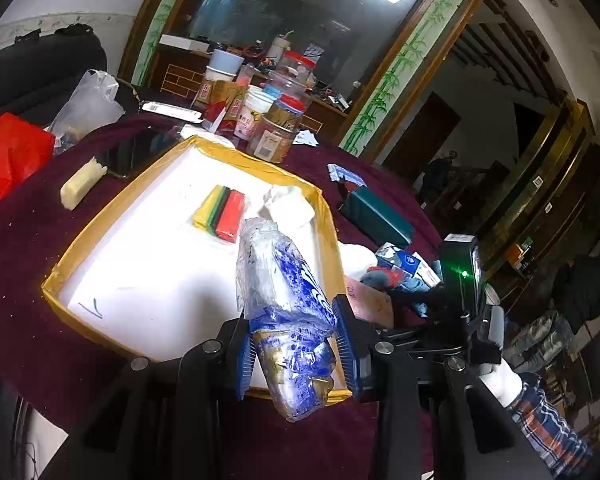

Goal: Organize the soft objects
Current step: 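Grasp the pink tissue pack with right tool while left holds blue bag, then lower both held items into the tray and open both tools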

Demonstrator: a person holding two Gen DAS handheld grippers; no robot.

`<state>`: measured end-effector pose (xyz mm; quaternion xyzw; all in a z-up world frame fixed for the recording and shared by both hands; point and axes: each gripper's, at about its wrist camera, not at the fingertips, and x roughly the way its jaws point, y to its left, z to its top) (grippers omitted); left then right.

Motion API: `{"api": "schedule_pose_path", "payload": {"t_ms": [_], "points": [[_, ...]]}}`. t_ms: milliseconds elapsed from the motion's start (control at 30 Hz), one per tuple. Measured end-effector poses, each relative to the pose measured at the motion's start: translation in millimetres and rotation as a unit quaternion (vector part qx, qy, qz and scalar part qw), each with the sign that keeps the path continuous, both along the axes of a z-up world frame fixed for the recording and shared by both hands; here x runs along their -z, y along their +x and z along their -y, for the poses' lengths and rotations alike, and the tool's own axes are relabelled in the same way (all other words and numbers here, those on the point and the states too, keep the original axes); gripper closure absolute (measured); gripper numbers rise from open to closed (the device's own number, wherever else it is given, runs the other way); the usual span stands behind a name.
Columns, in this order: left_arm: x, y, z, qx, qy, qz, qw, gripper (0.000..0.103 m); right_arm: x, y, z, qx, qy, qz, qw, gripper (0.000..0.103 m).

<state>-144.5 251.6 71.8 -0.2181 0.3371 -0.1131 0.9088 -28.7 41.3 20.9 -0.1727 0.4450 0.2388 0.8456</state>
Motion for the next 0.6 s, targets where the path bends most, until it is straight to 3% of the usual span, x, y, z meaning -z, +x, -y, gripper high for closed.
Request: {"api": "schedule_pose_path", "payload": {"t_ms": [67, 167, 233, 333, 400, 433, 500, 600], "points": [[2, 2, -3, -0.003, -0.001, -0.002, 1.0000, 0.066, 6, 2, 3, -0.011, 0.042, -0.071, 0.996, 0.014], [7, 7, -6, -0.007, -0.005, -0.010, 0.9999, 0.066, 4, -8, 5, -0.033, 0.072, -0.111, 0.991, 0.014], [9, 9, -5, -0.005, -0.008, -0.015, 0.9998, 0.066, -1, -10, 9, -0.027, 0.074, -0.101, 0.992, 0.014], [11, 9, -2, 0.001, -0.007, -0.018, 0.9998, 0.066, -6, -12, 6, -0.018, 0.029, -0.047, 0.998, 0.014], [9, 8, -2, 0.000, -0.003, -0.016, 0.9999, 0.066, -7, -16, 0, -0.031, 0.020, -0.035, 0.999, 0.014], [8, 8, -3, -0.001, -0.003, -0.015, 0.9999, 0.066, -7, -19, -5, -0.041, 0.013, -0.026, 0.999, 0.020], [4, 8, -5, -0.003, 0.000, -0.013, 0.9999, 0.066, -4, -23, -15, -0.059, 0.001, -0.015, 0.998, 0.046], [-5, 11, -15, -0.001, -0.004, -0.016, 0.9999, 0.066, -2, -19, -15, -0.046, 0.008, -0.033, 0.998, 0.049]]}}
